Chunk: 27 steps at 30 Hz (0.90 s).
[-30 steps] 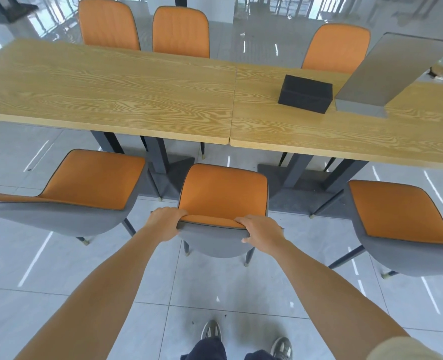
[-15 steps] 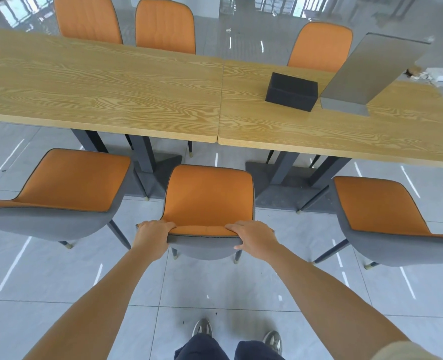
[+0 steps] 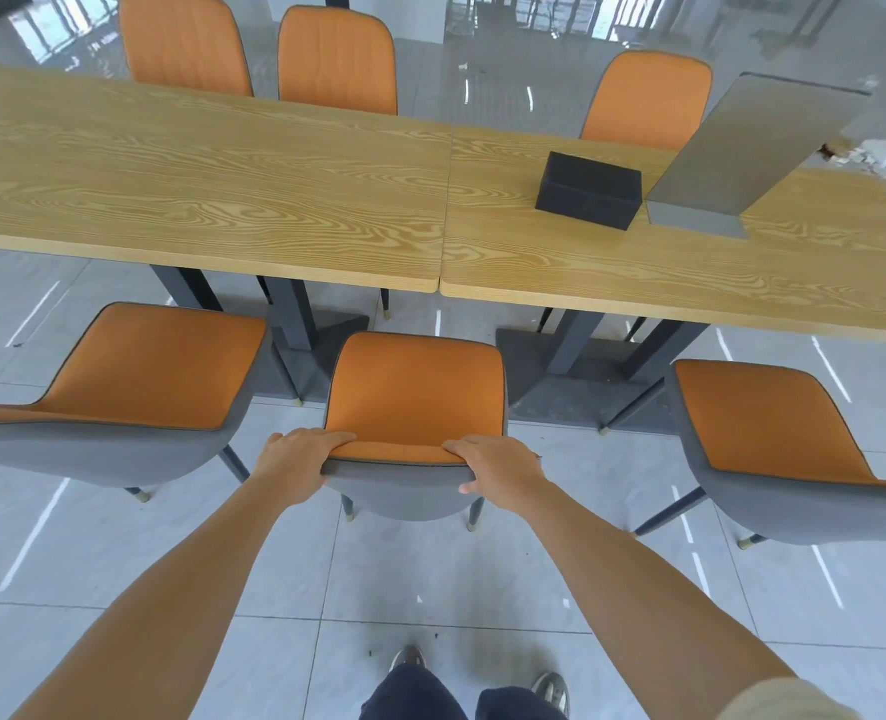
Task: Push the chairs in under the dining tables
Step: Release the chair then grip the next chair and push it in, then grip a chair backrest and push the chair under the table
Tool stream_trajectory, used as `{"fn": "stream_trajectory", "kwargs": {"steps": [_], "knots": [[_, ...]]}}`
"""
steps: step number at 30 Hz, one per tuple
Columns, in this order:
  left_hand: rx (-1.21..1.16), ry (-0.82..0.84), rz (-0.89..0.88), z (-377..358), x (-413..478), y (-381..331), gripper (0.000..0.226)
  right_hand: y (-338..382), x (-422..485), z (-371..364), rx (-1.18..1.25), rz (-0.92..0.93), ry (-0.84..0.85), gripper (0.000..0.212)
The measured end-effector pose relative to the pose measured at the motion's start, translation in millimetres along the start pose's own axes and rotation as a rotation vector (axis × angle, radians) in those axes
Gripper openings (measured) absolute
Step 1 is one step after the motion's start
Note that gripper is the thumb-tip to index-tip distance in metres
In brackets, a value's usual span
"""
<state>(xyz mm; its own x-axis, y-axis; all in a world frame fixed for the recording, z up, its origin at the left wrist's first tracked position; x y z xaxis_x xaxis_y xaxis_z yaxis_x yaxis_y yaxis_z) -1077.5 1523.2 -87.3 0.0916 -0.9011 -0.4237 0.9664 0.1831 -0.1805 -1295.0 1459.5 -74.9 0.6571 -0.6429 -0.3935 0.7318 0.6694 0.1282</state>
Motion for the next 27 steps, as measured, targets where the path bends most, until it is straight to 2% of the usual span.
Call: {"fn": "stream_trajectory", "kwargs": {"steps": [8,15,18,21,27], "knots": [[-0.015,0.016,0.008,1.0,-0.5,2.1,0.055,3.5,0.6,-1.7,0.006,-0.04,-0.002,0.056],[-0.078,-0.149,0.041,2.5,-14.7,-14.9,0.059,3.1,-12.9,-3.2,0.015,-0.064,-0.069,0.055],[-0.063,-0.157,-0.064,0.6,-23.8,-42.1,0.063,-0.2,-28.6,-8.1,0.044,-0.076,-0.133,0.053],[-0.043,-0.151,-0.136,-3.7,-27.7,-78.8,0.071,-13.6,-48.6,-18.4,0.091,-0.145,-0.17,0.06],[0.028,-0.154,-0.229,-7.4,-19.8,-178.3,0.073,-87.4,-105.4,-25.1,0.113,-0.321,-0.18,0.072]]}}
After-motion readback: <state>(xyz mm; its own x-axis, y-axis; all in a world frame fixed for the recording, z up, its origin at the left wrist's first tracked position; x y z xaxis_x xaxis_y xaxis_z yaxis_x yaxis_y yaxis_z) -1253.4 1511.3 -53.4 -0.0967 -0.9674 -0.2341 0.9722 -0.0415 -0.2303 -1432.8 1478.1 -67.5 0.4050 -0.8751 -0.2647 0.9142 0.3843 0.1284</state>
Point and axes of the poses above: each hand's wrist, its own x-axis towards the middle knuckle, its own z-axis out of the back of the hand, y = z × x, the point moved 4 cm from there along x, towards the middle knuckle, and after that the axes turned 5 degrees about -x, right-handed, at the moved point
